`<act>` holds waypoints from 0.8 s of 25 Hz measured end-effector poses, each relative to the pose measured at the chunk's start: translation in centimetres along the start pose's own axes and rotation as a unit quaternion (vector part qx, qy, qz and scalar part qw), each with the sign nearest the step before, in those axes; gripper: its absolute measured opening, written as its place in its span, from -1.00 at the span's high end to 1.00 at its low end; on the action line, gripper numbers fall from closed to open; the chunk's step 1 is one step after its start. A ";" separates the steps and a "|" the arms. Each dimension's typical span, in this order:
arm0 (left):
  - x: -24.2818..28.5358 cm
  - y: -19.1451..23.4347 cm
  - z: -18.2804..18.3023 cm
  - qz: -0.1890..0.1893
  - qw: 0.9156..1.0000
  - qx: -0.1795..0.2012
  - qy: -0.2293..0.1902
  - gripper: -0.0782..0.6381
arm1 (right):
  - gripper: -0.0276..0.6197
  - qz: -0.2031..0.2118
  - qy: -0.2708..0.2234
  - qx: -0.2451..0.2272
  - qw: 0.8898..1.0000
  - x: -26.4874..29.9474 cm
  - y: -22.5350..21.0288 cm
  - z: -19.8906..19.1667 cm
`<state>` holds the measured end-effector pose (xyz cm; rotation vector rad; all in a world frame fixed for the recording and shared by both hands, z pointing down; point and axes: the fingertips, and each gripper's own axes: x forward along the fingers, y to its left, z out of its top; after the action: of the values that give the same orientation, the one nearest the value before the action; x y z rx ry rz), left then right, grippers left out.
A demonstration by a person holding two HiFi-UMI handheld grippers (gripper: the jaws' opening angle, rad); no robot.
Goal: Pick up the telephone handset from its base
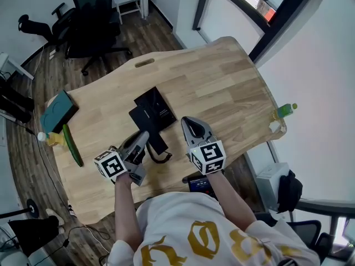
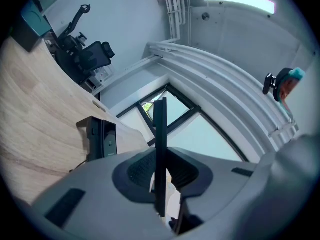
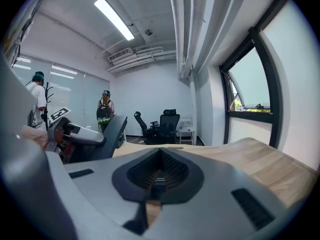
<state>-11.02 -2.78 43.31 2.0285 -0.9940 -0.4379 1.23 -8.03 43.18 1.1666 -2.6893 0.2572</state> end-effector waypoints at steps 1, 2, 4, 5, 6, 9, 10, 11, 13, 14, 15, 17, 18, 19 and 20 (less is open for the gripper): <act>0.0 -0.2 0.0 -0.003 1.000 0.001 0.001 0.58 | 0.90 -0.002 0.000 0.000 1.000 0.0 -0.1 0.1; 0.0 -0.4 0.0 -0.007 1.000 0.003 0.002 0.58 | 0.90 -0.004 -0.002 0.001 1.000 0.0 -0.2 0.2; 0.1 -0.7 -0.1 -0.013 1.000 0.004 0.004 0.58 | 0.90 -0.006 -0.003 0.003 1.000 0.1 -0.4 0.4; 0.1 -0.7 -0.1 -0.014 1.000 0.004 0.005 0.58 | 0.90 -0.006 -0.004 0.004 1.000 0.1 -0.4 0.4; 0.1 -0.7 -0.1 -0.016 1.000 0.004 0.005 0.58 | 0.90 -0.006 -0.004 0.005 1.000 0.2 -0.4 0.5; 0.0 -0.7 -0.1 -0.020 1.000 0.000 0.006 0.58 | 0.90 -0.004 0.001 0.003 1.000 0.3 -0.2 0.5; 0.0 -0.7 -0.1 -0.021 1.000 -0.001 0.006 0.58 | 0.90 -0.003 0.003 0.002 1.000 0.4 -0.1 0.4; 0.0 -0.7 -0.2 -0.021 1.000 -0.001 0.006 0.58 | 0.90 -0.002 0.004 0.001 1.000 0.4 -0.1 0.3; 0.0 -0.7 -0.2 -0.021 1.000 -0.002 0.006 0.58 | 0.90 -0.001 0.006 0.001 1.000 0.6 -0.1 0.2; 0.0 -0.6 -0.2 -0.021 1.000 -0.003 0.006 0.58 | 0.90 -0.001 0.006 0.001 1.000 0.7 -0.1 0.2; 0.0 -0.6 -0.2 -0.021 1.000 -0.004 0.005 0.58 | 0.90 -0.001 0.006 0.000 1.000 0.7 -0.1 0.3; -0.1 -0.4 -0.2 -0.020 1.000 -0.006 0.004 0.58 | 0.90 -0.001 0.006 0.000 1.000 0.7 -0.1 0.3; -0.1 -0.4 -0.2 -0.020 1.000 -0.007 0.004 0.58 | 0.90 -0.001 0.007 0.000 1.000 0.7 -0.1 0.2; -0.1 -0.3 -0.3 -0.021 1.000 -0.008 0.002 0.58 | 0.90 0.000 0.008 0.000 1.000 0.7 -0.2 0.2; -0.1 -0.3 -0.3 -0.021 1.000 -0.009 0.001 0.58 | 0.90 0.000 0.008 -0.001 1.000 0.7 -0.2 0.2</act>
<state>-10.78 -2.42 43.24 2.0364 -0.9451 -0.4639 0.92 -8.72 43.21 1.1585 -2.6747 0.2644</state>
